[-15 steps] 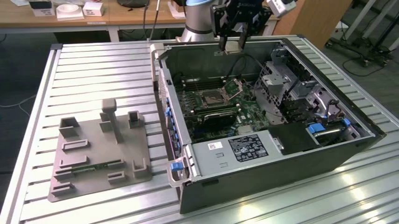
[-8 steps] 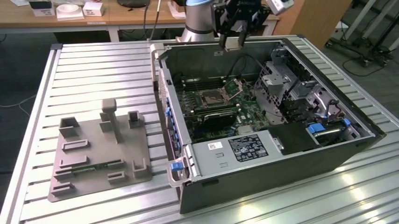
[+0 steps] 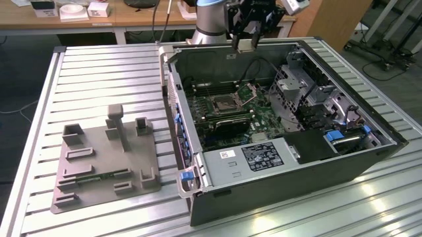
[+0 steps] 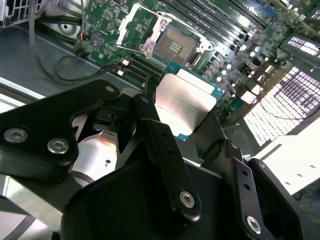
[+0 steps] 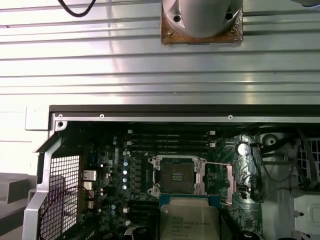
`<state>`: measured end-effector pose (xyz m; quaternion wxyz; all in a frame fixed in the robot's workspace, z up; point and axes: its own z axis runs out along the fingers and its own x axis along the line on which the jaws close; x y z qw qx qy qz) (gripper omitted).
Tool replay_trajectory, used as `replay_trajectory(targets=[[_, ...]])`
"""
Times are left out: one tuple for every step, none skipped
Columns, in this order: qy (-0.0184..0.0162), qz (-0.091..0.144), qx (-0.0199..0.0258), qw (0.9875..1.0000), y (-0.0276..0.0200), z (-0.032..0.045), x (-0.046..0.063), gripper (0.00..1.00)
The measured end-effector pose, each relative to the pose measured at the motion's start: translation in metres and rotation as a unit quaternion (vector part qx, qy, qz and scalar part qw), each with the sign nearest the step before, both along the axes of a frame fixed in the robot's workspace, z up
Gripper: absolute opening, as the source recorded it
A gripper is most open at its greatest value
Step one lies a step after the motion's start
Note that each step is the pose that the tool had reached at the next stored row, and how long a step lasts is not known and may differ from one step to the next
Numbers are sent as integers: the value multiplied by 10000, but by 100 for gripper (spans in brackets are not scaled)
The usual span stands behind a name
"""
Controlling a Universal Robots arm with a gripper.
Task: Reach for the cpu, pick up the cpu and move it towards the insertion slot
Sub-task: 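Pick up the cpu and move it towards the insertion slot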
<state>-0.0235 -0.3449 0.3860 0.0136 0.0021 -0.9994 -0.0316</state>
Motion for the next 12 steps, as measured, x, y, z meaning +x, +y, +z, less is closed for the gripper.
replay_trajectory(targets=[[0,0,0,10000,5,-4,11,54],[0,0,0,10000,9,-8,22,54],[0,0,0,10000,14,-11,34,54],[0,0,0,10000,20,-14,45,54],[0,0,0,10000,26,-18,55,54],[0,0,-1,10000,32,-21,64,54],[0,0,0,10000,37,-24,71,54],[0,0,0,10000,39,-27,72,54],[0,0,0,10000,39,-27,72,54],[0,0,-1,10000,39,-30,72,54],[0,0,0,10000,39,-33,72,54],[0,0,0,10000,39,-33,72,54]])
